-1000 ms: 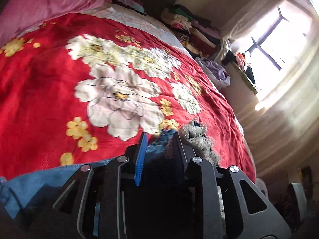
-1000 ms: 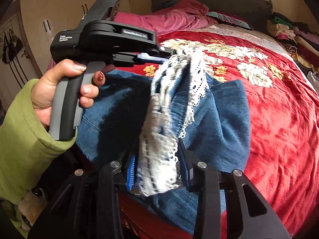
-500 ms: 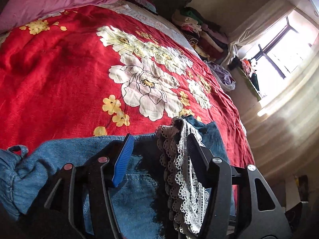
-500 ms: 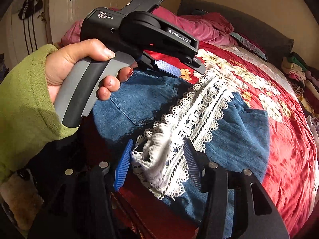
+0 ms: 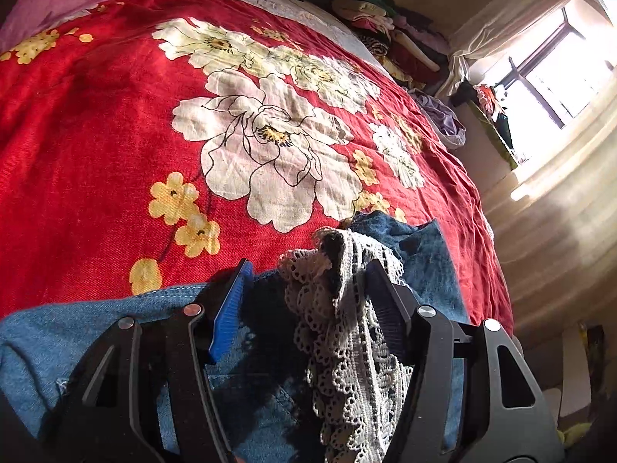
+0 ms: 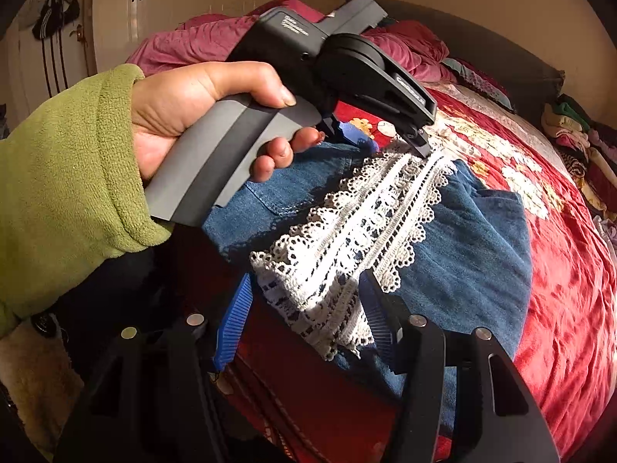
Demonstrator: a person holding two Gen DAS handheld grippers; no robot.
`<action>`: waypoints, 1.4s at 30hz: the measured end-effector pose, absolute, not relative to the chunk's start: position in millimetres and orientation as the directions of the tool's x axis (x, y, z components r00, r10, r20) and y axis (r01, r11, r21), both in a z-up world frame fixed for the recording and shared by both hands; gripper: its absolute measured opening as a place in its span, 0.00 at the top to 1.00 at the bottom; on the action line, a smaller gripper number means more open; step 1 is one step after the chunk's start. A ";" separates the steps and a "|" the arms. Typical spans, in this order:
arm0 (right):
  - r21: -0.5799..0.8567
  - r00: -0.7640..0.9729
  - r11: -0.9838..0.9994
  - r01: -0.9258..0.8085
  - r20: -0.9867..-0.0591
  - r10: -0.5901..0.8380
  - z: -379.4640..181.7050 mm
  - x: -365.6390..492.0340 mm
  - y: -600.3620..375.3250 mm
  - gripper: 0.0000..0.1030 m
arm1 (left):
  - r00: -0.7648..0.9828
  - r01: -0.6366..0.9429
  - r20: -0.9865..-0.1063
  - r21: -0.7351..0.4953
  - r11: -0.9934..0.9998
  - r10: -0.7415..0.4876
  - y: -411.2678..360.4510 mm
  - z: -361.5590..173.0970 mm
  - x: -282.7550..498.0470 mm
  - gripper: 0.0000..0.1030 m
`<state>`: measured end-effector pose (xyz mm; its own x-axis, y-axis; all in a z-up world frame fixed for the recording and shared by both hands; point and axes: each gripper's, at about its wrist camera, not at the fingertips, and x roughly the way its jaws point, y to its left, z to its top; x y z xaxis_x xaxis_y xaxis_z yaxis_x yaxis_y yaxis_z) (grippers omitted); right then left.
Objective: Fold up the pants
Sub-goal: 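Lift the lace-trimmed leg with both tools and fold it over the other leg, then lay the folded leg down and open both tools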
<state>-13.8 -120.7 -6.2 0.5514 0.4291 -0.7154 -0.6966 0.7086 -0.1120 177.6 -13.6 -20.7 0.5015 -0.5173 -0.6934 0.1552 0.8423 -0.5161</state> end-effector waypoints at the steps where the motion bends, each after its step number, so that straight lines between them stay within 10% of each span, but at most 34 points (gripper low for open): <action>1: -0.132 0.559 0.704 -0.698 -0.715 0.420 -7.4 -14.0 -117.8 0.46 | 0.499 0.152 -0.695 -0.517 0.842 -0.517 -14.3 -21.0 180.2 0.49; 8: -0.049 0.497 0.707 -0.706 -0.745 0.445 -5.0 2.7 -126.7 0.84 | 0.496 0.143 -0.701 -0.516 0.845 -0.512 -20.2 -23.3 185.7 0.88; 17: -0.029 0.460 0.653 -0.756 -0.733 0.501 -0.3 -6.9 -117.4 0.83 | 0.577 0.162 -0.653 -0.498 0.852 -0.491 -2.8 3.3 159.9 0.90; 42: 0.118 0.513 0.763 -0.636 -0.674 0.532 29.8 14.6 -201.6 0.52 | 0.684 0.147 -0.657 -0.299 0.943 -0.316 1.4 32.0 106.1 0.46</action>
<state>14.6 -201.6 29.8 0.5128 0.5321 -0.6737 -0.6358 0.7627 0.1184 106.1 1.4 32.0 0.6843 -0.3156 -0.6573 0.1473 0.9427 -0.2993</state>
